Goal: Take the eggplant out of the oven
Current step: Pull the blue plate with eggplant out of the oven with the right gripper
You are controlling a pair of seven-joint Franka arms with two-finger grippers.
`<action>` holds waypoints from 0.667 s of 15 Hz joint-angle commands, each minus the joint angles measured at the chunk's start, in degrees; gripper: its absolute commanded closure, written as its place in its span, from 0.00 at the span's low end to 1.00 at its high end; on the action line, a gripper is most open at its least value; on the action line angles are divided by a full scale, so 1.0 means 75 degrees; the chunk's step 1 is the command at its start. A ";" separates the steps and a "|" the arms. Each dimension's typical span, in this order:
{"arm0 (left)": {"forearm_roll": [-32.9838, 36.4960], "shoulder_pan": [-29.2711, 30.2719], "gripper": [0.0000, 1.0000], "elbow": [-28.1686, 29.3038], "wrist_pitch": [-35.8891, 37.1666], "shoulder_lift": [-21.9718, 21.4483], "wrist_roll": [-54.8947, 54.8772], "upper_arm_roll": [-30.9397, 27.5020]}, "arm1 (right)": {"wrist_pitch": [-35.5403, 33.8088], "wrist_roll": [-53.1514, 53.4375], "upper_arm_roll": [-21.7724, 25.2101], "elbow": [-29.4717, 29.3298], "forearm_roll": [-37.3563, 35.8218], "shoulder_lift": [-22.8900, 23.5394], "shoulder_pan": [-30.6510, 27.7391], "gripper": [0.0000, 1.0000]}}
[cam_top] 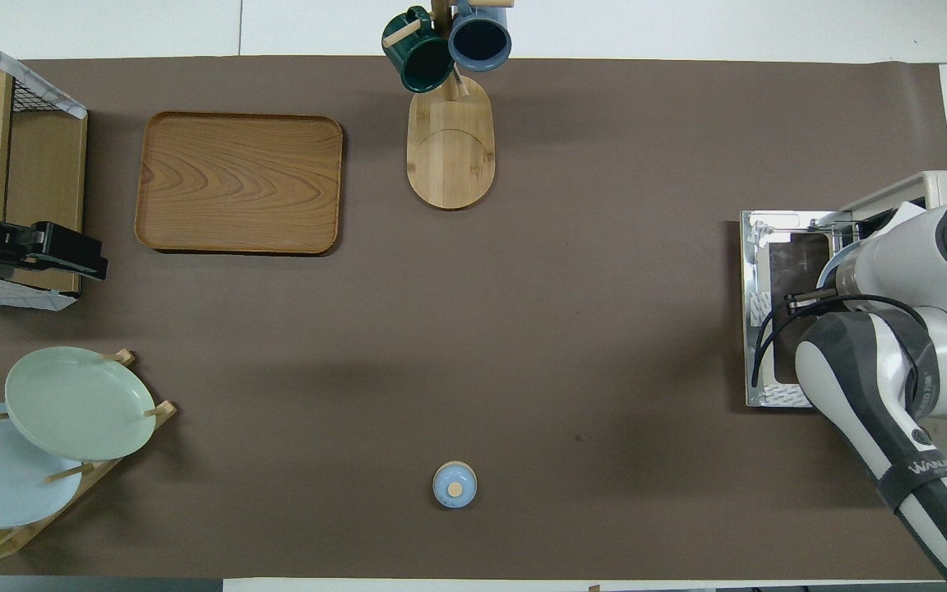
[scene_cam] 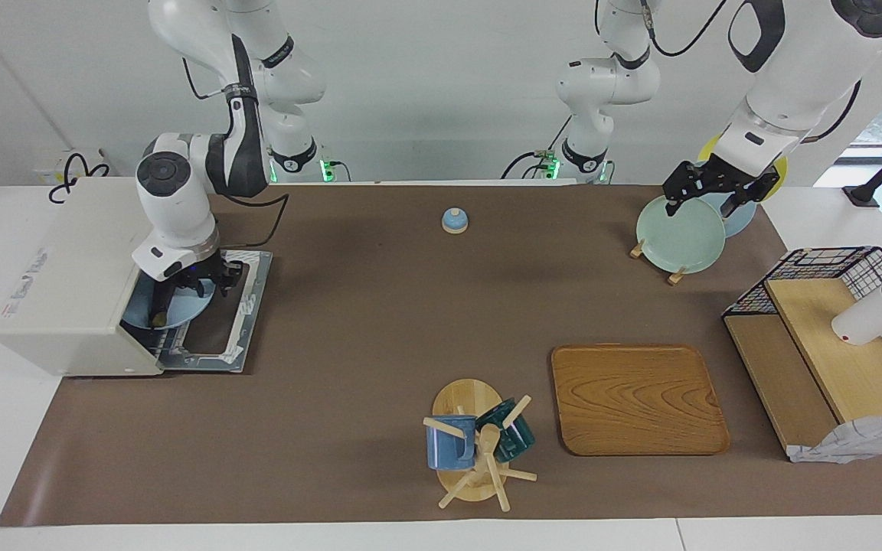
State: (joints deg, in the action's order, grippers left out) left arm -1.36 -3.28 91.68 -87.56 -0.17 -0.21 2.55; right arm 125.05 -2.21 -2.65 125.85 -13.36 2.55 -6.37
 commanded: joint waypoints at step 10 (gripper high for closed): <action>0.0134 0.0051 0.00 0.0057 0.0097 -0.0094 0.0016 0.0036 | -0.1073 0.0702 -0.0128 -0.1648 -0.0035 0.0375 0.1198 1.00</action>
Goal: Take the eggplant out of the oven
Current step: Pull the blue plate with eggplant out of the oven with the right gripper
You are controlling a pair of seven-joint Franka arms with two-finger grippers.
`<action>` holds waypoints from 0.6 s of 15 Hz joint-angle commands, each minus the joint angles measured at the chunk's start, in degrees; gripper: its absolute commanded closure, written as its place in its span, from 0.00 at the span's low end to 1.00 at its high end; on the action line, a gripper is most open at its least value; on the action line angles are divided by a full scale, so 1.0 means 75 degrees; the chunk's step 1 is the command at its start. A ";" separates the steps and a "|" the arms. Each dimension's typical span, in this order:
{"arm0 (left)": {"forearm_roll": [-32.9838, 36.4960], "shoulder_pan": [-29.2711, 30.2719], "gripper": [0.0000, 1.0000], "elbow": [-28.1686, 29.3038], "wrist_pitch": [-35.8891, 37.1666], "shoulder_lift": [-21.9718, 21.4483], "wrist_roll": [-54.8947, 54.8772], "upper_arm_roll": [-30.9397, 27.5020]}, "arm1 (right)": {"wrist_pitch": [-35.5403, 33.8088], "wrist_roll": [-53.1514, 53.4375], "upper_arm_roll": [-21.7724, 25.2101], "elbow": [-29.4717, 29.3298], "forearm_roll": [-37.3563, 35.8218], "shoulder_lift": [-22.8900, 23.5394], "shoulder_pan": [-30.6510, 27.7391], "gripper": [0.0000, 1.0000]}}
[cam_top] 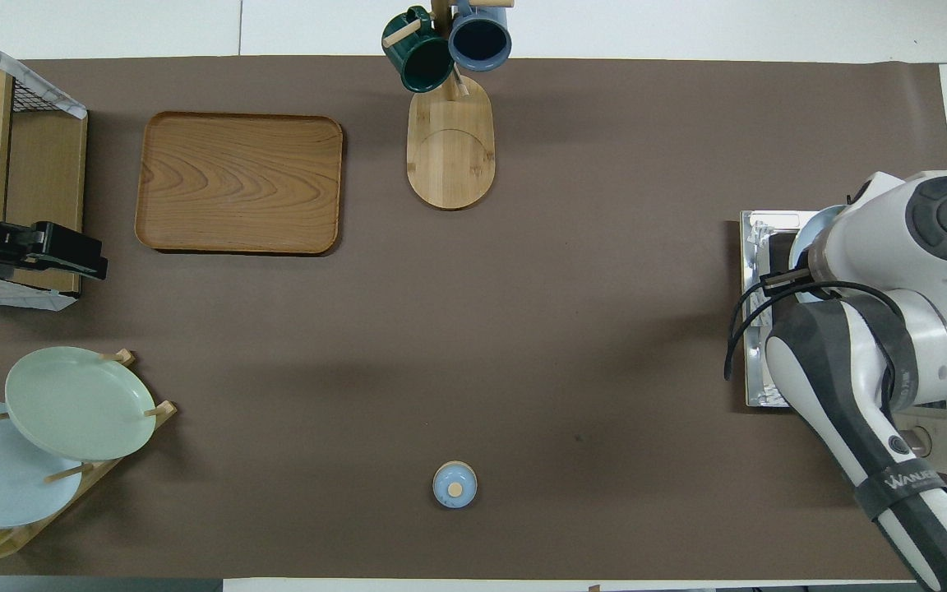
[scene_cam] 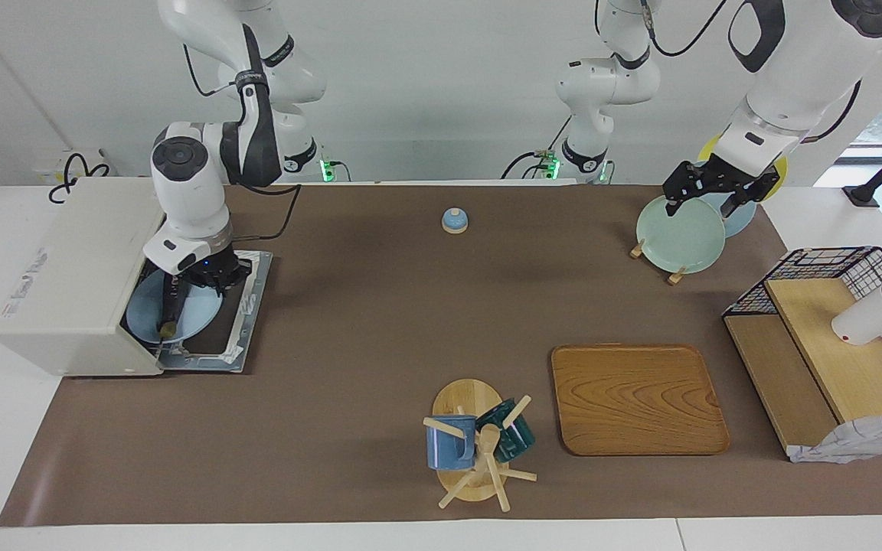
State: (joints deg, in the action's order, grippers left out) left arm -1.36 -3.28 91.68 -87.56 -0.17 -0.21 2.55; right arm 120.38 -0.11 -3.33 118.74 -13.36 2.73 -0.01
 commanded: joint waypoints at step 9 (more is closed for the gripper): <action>0.0134 0.0051 0.00 0.0057 0.0097 -0.0095 0.0016 0.0036 | -0.2727 0.4863 -0.0049 -0.5561 0.0094 0.3464 0.3362 1.00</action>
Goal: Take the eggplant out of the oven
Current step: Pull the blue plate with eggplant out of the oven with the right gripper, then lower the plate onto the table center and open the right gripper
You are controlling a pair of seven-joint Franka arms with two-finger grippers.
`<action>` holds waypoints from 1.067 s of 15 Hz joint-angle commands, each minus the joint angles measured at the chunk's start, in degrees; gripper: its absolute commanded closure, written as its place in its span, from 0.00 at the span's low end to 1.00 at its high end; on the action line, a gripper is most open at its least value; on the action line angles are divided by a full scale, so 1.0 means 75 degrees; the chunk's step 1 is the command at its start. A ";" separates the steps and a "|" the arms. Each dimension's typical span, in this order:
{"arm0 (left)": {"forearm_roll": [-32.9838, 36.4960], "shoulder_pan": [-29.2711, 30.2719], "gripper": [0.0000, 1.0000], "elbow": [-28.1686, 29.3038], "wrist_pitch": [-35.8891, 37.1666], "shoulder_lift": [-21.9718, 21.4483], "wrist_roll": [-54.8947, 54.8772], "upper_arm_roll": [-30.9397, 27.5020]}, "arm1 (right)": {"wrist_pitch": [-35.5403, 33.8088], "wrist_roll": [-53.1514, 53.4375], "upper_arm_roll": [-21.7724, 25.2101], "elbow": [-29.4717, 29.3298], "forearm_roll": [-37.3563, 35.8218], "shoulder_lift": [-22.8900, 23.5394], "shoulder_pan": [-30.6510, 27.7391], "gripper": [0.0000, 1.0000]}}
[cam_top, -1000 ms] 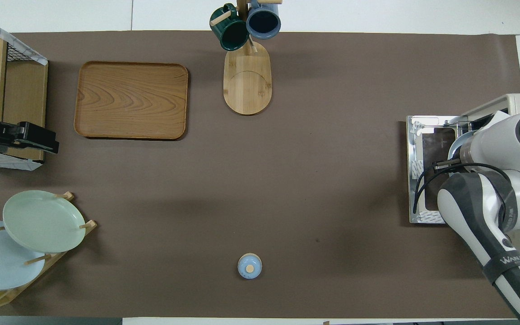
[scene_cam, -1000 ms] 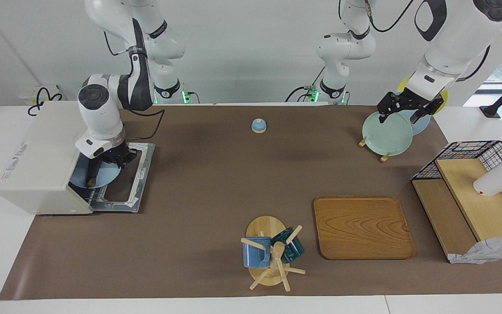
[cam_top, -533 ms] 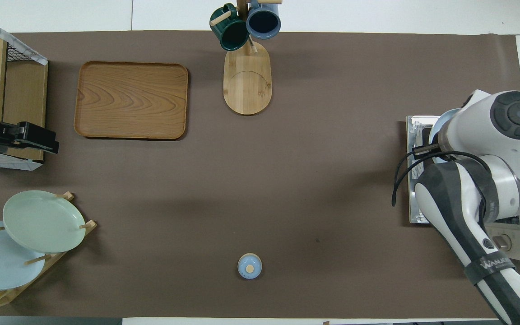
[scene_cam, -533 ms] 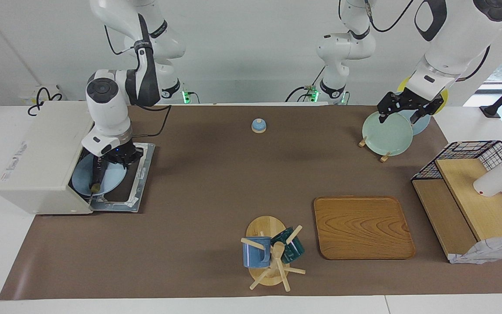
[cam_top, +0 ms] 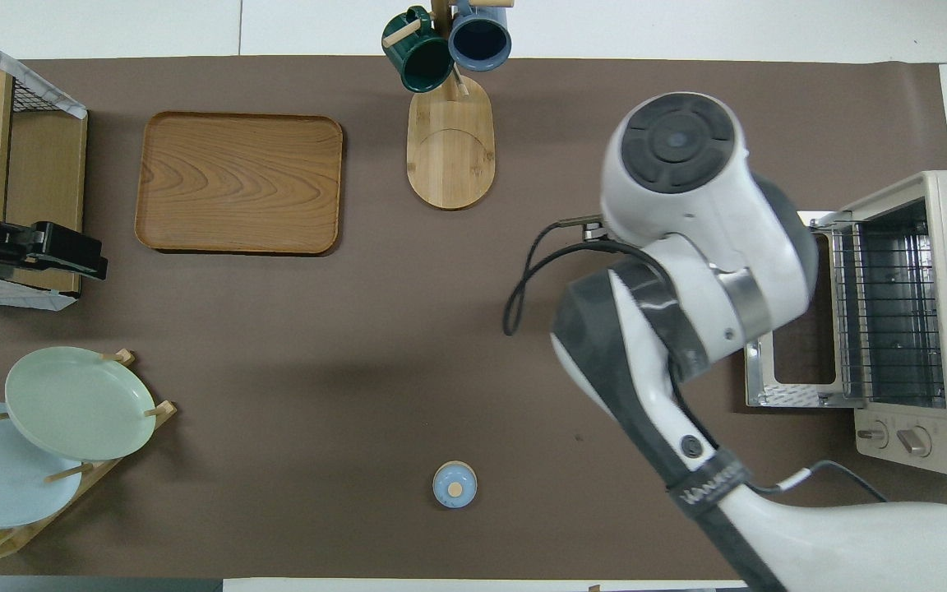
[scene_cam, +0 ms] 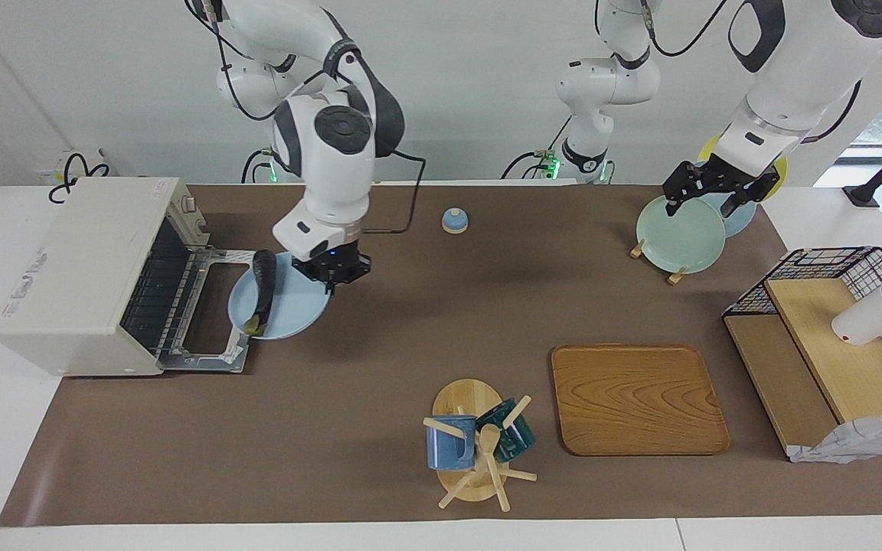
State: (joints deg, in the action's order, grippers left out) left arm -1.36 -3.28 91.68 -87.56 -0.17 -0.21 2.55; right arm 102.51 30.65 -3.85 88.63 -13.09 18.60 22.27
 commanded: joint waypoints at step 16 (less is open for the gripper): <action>0.0134 0.0039 0.00 0.0057 0.0167 -0.0095 0.0028 0.0047 | 0.3464 0.3976 -0.0131 -0.0159 0.0937 0.1762 0.1812 1.00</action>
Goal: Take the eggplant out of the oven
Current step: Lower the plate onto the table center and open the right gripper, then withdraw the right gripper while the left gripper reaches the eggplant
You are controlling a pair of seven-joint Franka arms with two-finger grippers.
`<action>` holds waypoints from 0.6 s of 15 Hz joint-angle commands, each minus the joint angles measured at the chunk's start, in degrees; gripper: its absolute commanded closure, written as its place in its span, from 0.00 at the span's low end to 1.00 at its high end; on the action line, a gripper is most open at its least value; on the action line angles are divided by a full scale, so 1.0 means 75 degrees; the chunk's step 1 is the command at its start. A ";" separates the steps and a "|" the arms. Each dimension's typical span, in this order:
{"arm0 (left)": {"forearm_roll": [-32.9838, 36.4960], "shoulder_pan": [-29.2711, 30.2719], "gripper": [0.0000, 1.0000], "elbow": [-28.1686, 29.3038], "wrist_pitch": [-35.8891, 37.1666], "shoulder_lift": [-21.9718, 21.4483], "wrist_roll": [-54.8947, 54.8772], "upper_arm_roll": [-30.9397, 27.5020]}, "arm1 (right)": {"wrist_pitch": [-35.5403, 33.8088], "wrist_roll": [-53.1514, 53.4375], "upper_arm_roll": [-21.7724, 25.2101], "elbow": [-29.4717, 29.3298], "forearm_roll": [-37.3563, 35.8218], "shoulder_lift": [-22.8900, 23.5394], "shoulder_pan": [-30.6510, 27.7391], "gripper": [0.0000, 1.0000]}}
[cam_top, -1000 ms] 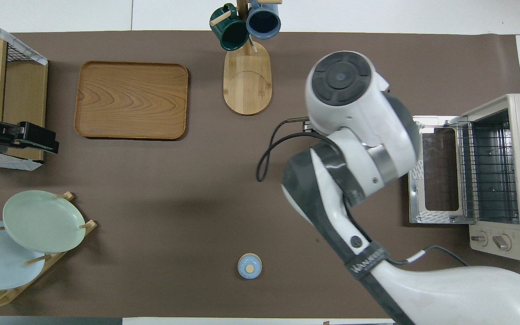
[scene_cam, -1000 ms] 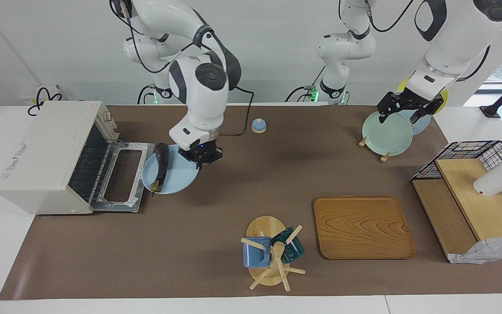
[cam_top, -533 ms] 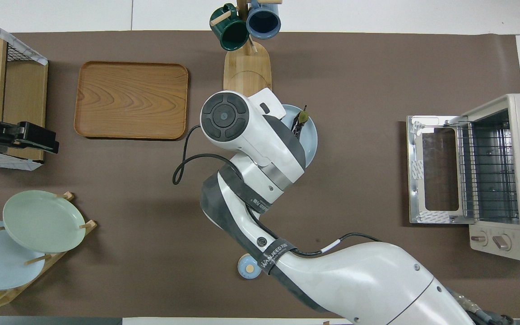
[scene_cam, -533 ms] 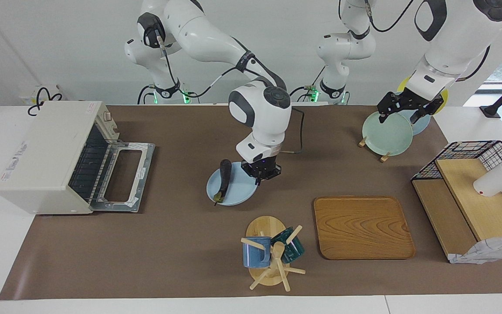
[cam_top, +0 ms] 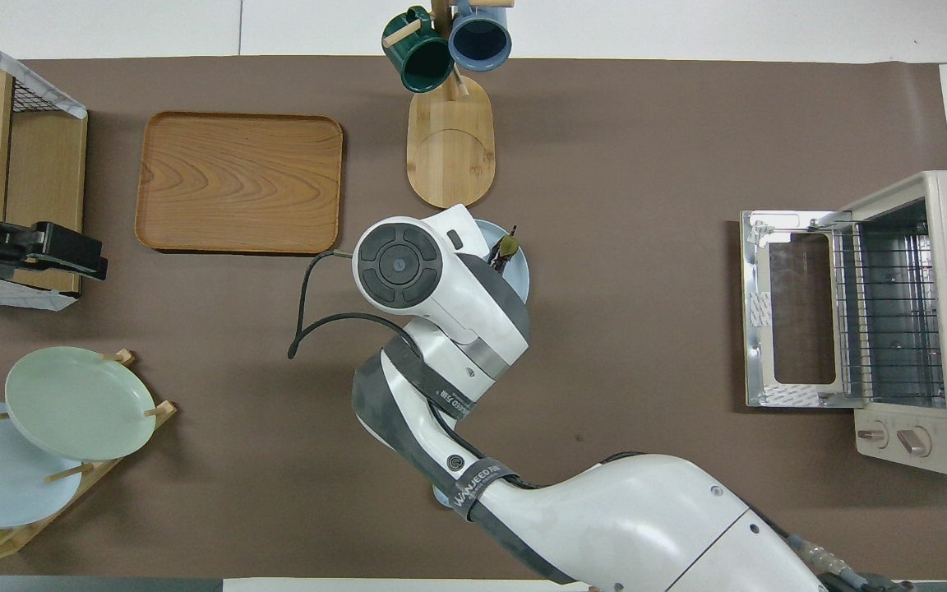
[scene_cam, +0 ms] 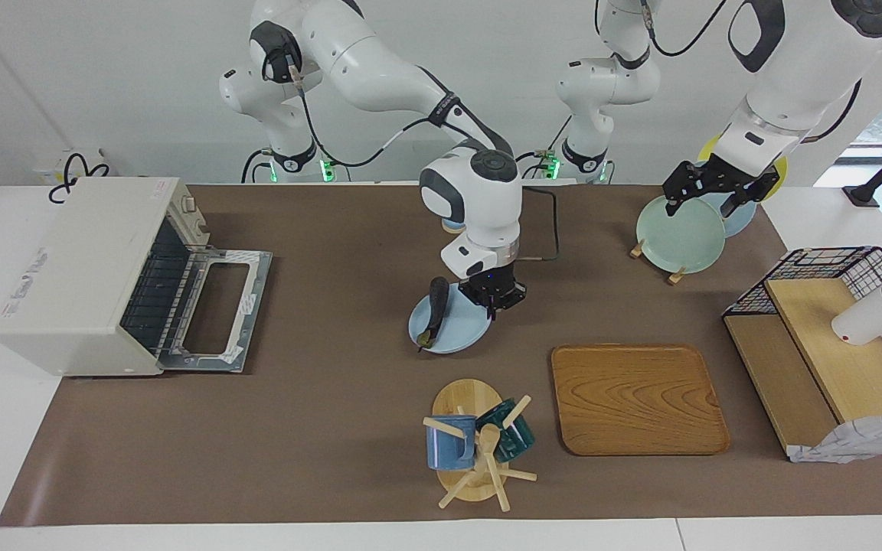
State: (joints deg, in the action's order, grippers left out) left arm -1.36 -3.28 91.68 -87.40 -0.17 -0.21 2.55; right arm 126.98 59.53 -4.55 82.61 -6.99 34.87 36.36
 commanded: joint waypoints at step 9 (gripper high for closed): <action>0.0134 0.0039 0.00 0.0057 0.0076 -0.0095 0.0040 0.0047 | -0.1268 -0.0244 -0.0003 -0.0161 -0.0390 -0.0395 -0.0217 0.65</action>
State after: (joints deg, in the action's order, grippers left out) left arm -1.36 -3.28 91.68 -87.28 -0.17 -0.21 2.61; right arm 124.33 62.92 -4.52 83.65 -8.00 32.14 36.67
